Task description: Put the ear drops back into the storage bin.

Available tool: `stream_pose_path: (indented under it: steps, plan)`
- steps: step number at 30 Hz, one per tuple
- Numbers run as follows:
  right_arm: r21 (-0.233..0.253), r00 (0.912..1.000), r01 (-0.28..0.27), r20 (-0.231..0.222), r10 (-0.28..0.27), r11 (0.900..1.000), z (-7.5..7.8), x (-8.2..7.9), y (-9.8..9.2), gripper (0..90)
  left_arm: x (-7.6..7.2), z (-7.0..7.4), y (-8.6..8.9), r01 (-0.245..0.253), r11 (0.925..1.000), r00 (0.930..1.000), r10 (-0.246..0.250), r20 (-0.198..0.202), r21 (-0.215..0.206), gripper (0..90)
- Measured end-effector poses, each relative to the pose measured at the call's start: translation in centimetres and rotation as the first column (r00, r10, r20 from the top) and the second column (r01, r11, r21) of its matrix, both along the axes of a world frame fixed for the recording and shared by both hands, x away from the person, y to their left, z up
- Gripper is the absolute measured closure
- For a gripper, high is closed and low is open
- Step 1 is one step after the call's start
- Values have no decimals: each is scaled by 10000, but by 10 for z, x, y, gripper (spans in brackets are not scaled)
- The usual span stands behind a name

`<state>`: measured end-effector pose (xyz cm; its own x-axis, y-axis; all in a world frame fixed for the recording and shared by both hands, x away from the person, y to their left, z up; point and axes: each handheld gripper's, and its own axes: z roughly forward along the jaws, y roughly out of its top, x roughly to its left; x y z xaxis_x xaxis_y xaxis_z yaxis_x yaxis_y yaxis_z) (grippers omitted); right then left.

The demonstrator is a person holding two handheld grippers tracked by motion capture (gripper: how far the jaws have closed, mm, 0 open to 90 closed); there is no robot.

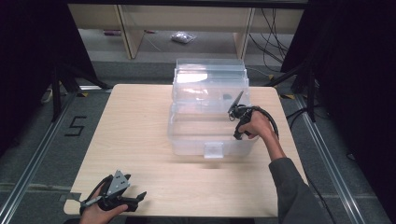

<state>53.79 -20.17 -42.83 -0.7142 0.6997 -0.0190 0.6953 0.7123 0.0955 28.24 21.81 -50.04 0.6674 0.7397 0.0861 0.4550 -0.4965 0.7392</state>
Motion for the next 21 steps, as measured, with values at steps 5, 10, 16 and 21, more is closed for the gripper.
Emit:
stream_pose_path:
  steps: [5,10,16,21]
  plan:
    - [-80,9999,90,-144,-91,9999,-1,2,1,601,0,0,0,38,10000,10000,-38,-12,43,160]
    - [-84,9996,241,-127,-242,9997,-5,2,1,601,0,0,0,22,10000,10000,-22,-15,11,160]
    - [192,9982,495,-341,-488,9986,-11,1,0,601,0,0,0,48,10000,10000,-48,-16,55,160]
    - [137,9955,819,-482,-812,9965,-9,-2,-1,599,0,0,0,5,10000,10000,-5,-21,5,160]
